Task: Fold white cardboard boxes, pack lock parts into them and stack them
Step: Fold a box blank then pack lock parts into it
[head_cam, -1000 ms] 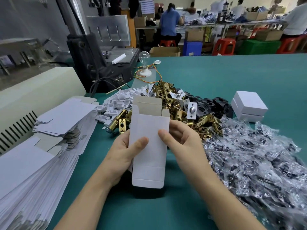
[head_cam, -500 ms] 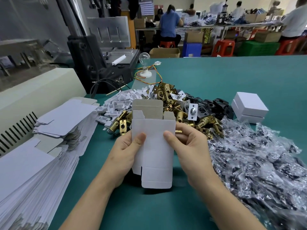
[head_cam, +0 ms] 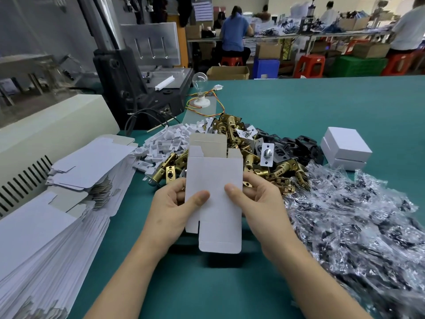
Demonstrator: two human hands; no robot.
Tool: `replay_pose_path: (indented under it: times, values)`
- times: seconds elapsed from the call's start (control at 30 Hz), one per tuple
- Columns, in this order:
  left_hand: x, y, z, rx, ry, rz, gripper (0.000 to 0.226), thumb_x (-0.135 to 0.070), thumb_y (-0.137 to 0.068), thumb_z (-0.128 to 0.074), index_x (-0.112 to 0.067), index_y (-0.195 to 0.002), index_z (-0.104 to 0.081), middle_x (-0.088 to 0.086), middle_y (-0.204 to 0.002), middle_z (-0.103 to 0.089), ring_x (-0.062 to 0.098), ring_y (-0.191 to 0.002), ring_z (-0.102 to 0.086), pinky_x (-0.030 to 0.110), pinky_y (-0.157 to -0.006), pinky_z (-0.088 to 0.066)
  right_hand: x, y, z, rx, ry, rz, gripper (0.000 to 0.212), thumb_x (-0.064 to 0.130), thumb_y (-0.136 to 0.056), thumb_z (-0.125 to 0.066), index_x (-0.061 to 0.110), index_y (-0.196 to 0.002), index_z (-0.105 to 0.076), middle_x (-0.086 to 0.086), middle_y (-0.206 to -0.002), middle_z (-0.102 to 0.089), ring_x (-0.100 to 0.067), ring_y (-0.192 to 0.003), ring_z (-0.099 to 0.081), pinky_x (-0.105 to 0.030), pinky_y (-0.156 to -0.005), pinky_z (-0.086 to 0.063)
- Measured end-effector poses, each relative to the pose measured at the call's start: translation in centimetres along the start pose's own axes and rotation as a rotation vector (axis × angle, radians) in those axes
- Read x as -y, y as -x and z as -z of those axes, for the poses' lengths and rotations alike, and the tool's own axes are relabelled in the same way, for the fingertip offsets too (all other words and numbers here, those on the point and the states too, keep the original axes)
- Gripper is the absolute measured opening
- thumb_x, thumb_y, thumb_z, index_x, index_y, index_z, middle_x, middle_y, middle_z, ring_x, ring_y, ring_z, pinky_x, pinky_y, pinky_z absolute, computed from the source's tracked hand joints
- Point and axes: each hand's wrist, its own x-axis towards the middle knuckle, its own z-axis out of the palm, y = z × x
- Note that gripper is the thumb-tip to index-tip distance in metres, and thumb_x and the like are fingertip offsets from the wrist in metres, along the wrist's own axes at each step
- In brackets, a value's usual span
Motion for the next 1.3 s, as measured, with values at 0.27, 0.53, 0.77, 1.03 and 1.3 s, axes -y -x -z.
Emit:
replay_pose_path:
  times: [0.27, 0.53, 0.77, 1.03, 1.3]
  values:
    - [0.35, 0.11, -0.55, -0.109, -0.19, -0.187, 0.079, -0.056, -0.073, -0.082, -0.065, -0.142, -0.042, -0.022, -0.127, -0.072, 0.009, -0.106, -0.075, 0.03, -0.084, -0.063, -0.01, 0.21, -0.11, -0.044, 0.171, 0.105, 0.054, 0.019, -0.098, -0.067, 0.053, -0.137, -0.055, 0.006, -0.101, -0.08, -0.014, -0.095, -0.076, -0.039, -0.081, -0.063]
    - [0.21, 0.45, -0.97, -0.051, -0.173, -0.262, 0.08, -0.053, -0.083, -0.074, -0.065, -0.151, -0.034, -0.016, -0.122, -0.074, 0.017, -0.105, -0.075, 0.03, -0.085, -0.062, 0.61, 0.73, -0.89, -0.018, 0.335, 0.245, 0.07, 0.026, -0.099, -0.067, 0.06, -0.15, -0.034, 0.018, -0.108, -0.074, -0.008, -0.097, -0.071, -0.04, -0.079, -0.063]
    - [-0.18, 0.69, -0.77, -0.006, -0.049, -0.29, 0.06, -0.041, -0.089, -0.07, -0.058, -0.143, -0.05, -0.004, -0.118, -0.078, 0.014, -0.103, -0.076, 0.024, -0.08, -0.06, 0.6, 0.59, -0.39, -0.045, 0.312, 0.279, 0.056, 0.03, -0.097, -0.071, 0.055, -0.143, -0.05, 0.006, -0.097, -0.071, -0.016, -0.087, -0.069, -0.036, -0.074, -0.06]
    - [-0.35, 0.78, -0.76, -0.013, -0.078, -0.279, 0.015, -0.045, -0.093, -0.063, -0.039, -0.105, -0.068, -0.002, -0.08, -0.071, 0.006, -0.075, -0.066, 0.019, -0.065, -0.054, 0.43, 0.43, -0.21, -0.025, 0.284, 0.19, 0.02, 0.042, -0.098, -0.065, 0.037, -0.117, -0.066, 0.003, -0.091, -0.066, -0.013, -0.081, -0.069, -0.038, -0.061, -0.062]
    - [-0.29, 0.43, -0.65, -0.084, -0.135, -0.276, 0.009, -0.045, -0.089, -0.066, -0.036, -0.091, -0.068, -0.017, -0.101, -0.07, 0.0, -0.087, -0.066, 0.015, -0.071, -0.053, 0.19, 0.24, -0.33, 0.023, 0.192, 0.048, 0.021, 0.046, -0.095, -0.061, 0.028, -0.104, -0.069, -0.003, -0.088, -0.069, -0.024, -0.081, -0.068, -0.046, -0.067, -0.058]
